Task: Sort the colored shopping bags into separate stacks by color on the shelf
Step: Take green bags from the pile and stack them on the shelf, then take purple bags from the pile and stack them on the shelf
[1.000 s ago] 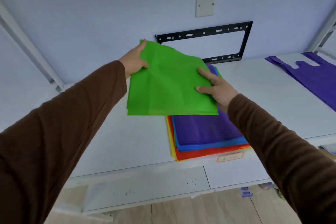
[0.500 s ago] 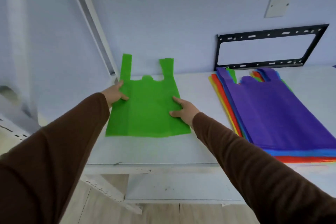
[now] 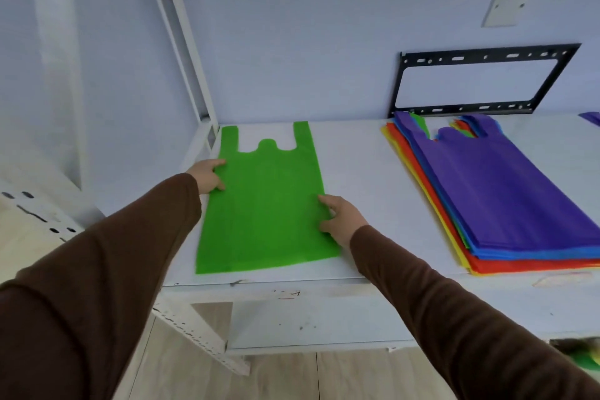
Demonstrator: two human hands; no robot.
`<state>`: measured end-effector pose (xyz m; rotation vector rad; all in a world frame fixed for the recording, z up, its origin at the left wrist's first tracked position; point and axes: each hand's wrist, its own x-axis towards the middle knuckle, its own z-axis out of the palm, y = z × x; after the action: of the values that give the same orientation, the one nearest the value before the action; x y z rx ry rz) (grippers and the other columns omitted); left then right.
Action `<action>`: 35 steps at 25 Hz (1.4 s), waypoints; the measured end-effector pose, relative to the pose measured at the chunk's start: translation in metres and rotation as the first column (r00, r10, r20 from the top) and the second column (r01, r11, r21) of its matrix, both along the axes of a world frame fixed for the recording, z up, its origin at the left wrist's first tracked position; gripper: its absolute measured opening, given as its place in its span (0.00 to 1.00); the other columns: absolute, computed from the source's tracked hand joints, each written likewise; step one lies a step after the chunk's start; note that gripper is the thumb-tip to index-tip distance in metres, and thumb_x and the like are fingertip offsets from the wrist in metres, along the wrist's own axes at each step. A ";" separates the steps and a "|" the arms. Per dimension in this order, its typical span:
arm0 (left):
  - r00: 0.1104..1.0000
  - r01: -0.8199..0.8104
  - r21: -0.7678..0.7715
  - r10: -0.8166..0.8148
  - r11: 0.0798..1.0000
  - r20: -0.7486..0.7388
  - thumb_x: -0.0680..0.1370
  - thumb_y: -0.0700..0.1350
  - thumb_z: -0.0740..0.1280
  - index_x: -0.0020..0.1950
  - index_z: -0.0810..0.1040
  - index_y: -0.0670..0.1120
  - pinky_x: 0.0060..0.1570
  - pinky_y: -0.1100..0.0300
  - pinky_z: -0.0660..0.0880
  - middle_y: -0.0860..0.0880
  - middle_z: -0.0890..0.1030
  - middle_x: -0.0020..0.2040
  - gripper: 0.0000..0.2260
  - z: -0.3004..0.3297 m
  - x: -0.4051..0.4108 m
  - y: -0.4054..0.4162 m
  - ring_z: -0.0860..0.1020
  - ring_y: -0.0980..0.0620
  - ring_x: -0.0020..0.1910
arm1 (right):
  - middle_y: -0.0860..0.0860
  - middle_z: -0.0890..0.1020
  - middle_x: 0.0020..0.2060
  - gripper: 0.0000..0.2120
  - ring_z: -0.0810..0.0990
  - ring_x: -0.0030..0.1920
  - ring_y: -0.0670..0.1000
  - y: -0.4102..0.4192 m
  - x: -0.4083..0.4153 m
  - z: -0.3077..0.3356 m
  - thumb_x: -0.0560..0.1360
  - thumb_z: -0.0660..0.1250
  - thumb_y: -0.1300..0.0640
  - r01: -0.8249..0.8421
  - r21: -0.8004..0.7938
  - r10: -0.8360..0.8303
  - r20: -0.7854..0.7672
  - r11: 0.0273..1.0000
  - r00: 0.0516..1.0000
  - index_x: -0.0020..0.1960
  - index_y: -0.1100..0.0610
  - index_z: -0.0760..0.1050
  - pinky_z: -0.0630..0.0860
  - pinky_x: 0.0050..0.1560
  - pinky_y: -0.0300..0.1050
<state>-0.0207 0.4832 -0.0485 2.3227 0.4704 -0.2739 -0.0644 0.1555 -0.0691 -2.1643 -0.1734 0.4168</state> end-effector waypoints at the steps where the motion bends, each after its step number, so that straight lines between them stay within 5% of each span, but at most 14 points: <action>1: 1.000 0.016 0.036 -0.017 0.999 0.010 0.73 0.30 0.70 0.77 0.62 0.44 0.67 0.52 0.70 0.40 0.67 0.74 0.35 0.001 0.003 -0.002 0.72 0.40 0.68 | 0.54 0.69 0.72 0.32 0.70 0.69 0.55 0.000 0.000 0.001 0.73 0.68 0.68 -0.008 -0.036 0.009 0.015 0.999 1.000 0.74 0.56 0.66 0.69 0.69 0.45; 11: 0.998 0.022 0.271 -0.039 0.962 0.058 0.74 0.33 0.70 0.76 0.67 0.46 0.64 0.54 0.69 0.38 0.66 0.74 0.32 -0.004 0.010 -0.006 0.71 0.38 0.67 | 0.51 0.65 0.75 0.30 0.67 0.72 0.53 0.000 -0.004 0.011 0.74 0.69 0.59 -0.128 -0.355 0.173 0.099 0.926 0.980 0.75 0.53 0.65 0.61 0.72 0.42; 16: 0.975 0.103 0.543 -0.192 0.833 0.109 0.75 0.43 0.70 0.73 0.70 0.50 0.67 0.47 0.65 0.40 0.67 0.72 0.26 0.014 0.006 -0.036 0.64 0.38 0.69 | 0.51 0.69 0.72 0.25 0.70 0.69 0.54 -0.025 -0.006 0.026 0.76 0.66 0.51 -0.059 -0.439 0.178 0.234 0.896 0.956 0.72 0.51 0.69 0.65 0.68 0.45; 23: 0.788 0.353 0.595 -0.572 0.722 0.228 0.76 0.48 0.68 0.70 0.72 0.50 0.66 0.49 0.68 0.46 0.73 0.69 0.21 0.041 -0.001 -0.171 0.68 0.44 0.69 | 0.51 0.75 0.64 0.19 0.71 0.65 0.55 -0.122 -0.002 0.059 0.78 0.64 0.49 0.161 -0.539 0.109 0.435 0.827 0.894 0.68 0.50 0.72 0.72 0.64 0.51; 28: 0.703 0.397 0.604 -0.652 0.691 0.284 0.77 0.51 0.67 0.67 0.73 0.52 0.57 0.53 0.70 0.50 0.75 0.63 0.19 0.046 -0.008 -0.267 0.71 0.47 0.63 | 0.50 0.76 0.60 0.19 0.71 0.63 0.55 -0.210 0.007 0.066 0.77 0.64 0.48 0.238 -0.559 0.067 0.469 0.795 0.881 0.67 0.48 0.72 0.73 0.61 0.51; 35: 0.667 0.440 0.594 -0.688 0.674 0.287 0.76 0.52 0.68 0.67 0.74 0.52 0.60 0.51 0.71 0.51 0.76 0.64 0.20 0.034 -0.016 -0.413 0.72 0.47 0.62 | 0.51 0.76 0.63 0.20 0.72 0.64 0.56 -0.359 0.030 0.056 0.77 0.65 0.47 0.185 -0.567 0.118 0.454 0.803 0.883 0.67 0.49 0.72 0.70 0.66 0.50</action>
<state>-0.0367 0.0700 -0.0142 2.8495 -0.5743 0.1803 -0.0343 -0.2040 -0.0133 -2.8749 -0.3023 -0.1236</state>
